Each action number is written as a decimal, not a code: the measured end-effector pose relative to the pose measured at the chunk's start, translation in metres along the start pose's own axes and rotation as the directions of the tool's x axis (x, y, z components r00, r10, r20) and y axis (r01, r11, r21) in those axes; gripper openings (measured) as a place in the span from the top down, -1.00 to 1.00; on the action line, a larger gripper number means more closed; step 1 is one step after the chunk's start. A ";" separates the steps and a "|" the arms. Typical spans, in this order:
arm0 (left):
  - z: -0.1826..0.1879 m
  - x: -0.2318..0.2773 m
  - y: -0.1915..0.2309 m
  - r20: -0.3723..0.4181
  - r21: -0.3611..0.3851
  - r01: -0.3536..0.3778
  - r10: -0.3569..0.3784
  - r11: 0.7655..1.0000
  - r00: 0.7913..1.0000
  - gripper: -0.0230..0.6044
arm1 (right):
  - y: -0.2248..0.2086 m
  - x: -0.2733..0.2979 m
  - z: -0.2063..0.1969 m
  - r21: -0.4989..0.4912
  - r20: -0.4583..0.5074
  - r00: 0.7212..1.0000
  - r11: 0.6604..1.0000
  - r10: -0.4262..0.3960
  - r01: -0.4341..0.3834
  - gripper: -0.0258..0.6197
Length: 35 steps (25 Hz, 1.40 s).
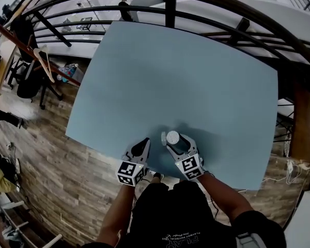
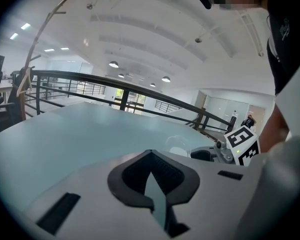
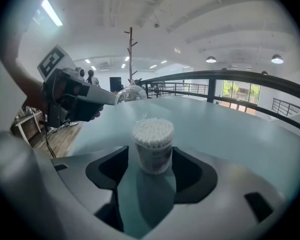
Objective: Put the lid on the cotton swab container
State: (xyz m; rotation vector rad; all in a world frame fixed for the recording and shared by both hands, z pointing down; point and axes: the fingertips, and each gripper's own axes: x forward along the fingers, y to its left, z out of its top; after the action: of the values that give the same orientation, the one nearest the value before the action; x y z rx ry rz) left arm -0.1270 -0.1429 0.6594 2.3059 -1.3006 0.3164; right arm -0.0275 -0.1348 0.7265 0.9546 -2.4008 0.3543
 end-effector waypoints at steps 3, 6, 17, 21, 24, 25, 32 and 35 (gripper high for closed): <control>0.001 -0.001 -0.001 0.008 -0.004 0.003 -0.003 1.000 1.000 0.89 | -0.003 0.005 -0.002 0.008 -0.003 0.999 0.999 -0.036 0.036 0.09; 0.000 -0.001 -0.001 0.011 -0.008 0.004 -0.004 1.000 1.000 0.89 | -0.006 0.009 0.004 0.013 0.006 0.999 0.999 -0.050 0.050 0.09; -0.002 0.004 -0.005 0.012 -0.002 0.007 -0.007 1.000 1.000 0.89 | -0.009 0.011 0.002 0.007 0.011 0.999 0.999 -0.049 0.049 0.13; 0.000 0.013 -0.013 0.004 0.006 0.027 -0.027 1.000 1.000 0.89 | -0.009 0.009 0.000 0.015 0.008 0.999 0.999 -0.046 0.045 0.13; 0.006 0.021 -0.021 0.005 0.031 0.054 -0.054 0.998 0.999 0.89 | -0.009 0.011 0.002 0.022 0.015 0.999 0.999 -0.047 0.046 0.13; 0.009 0.024 -0.024 0.007 0.043 0.061 -0.061 0.997 0.998 0.89 | -0.010 0.011 0.004 0.024 0.015 0.999 0.998 -0.050 0.049 0.13; 0.020 0.042 -0.049 -0.024 0.145 0.144 -0.142 0.979 0.990 0.89 | -0.010 0.011 0.005 0.031 0.019 0.999 0.998 -0.048 0.047 0.13; 0.020 0.049 -0.062 -0.051 0.181 0.178 -0.171 0.967 0.984 0.89 | -0.010 0.013 0.005 0.030 0.027 0.999 0.999 -0.043 0.042 0.13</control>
State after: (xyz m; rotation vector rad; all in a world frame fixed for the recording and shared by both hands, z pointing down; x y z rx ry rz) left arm -0.0496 -0.1618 0.6450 2.5378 -1.0814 0.4312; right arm -0.0304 -0.1507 0.7304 1.0288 -2.4024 0.3643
